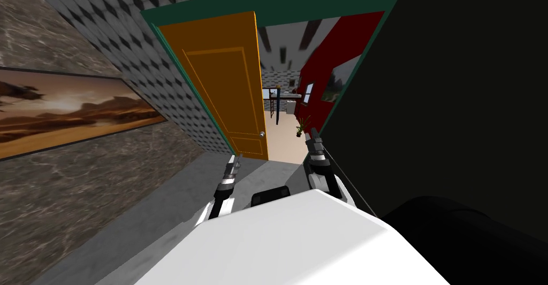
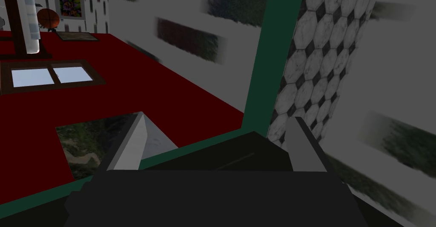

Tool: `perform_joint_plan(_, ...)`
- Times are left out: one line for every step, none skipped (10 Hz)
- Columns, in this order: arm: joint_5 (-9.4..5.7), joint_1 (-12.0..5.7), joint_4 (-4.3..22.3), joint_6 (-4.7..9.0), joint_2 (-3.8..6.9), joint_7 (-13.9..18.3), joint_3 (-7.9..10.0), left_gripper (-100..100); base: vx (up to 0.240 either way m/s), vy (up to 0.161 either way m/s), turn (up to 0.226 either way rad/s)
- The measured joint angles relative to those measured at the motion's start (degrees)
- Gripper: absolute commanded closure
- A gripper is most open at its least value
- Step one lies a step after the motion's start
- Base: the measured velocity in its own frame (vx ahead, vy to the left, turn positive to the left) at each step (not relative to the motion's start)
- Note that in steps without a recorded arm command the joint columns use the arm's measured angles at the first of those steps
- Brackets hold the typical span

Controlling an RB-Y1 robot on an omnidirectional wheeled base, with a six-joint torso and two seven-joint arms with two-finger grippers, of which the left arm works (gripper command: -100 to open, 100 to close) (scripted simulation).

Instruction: Pull the door open

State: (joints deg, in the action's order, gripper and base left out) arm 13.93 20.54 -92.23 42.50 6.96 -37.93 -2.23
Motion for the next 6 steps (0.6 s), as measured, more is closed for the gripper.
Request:
perform_joint_plan(0.34, -0.39, 1.63, 0.47, -0.07, -1.09, -0.01, -100, 0.114, -0.069, -0.011)
perform_joint_plan(0.64, -0.8, 2.94, 0.77, 0.03, -2.07, 0.03, -100, 0.111, -0.066, -0.013)
perform_joint_plan(0.89, -1.27, 4.56, 1.2, 0.14, -3.01, 0.14, -100, 0.09, -0.064, -0.013)
perform_joint_plan(1.24, -1.55, 5.71, 1.45, 0.11, -4.01, 0.09, -100, 0.087, -0.056, -0.013)
perform_joint_plan(1.64, -1.57, 6.43, 1.46, 0.0, -5.04, -0.08, -100, 0.096, -0.048, -0.012)
perform_joint_plan(1.96, -1.84, 7.29, 1.4, 0.12, -5.93, -0.11, -100, 0.114, -0.068, -0.016)
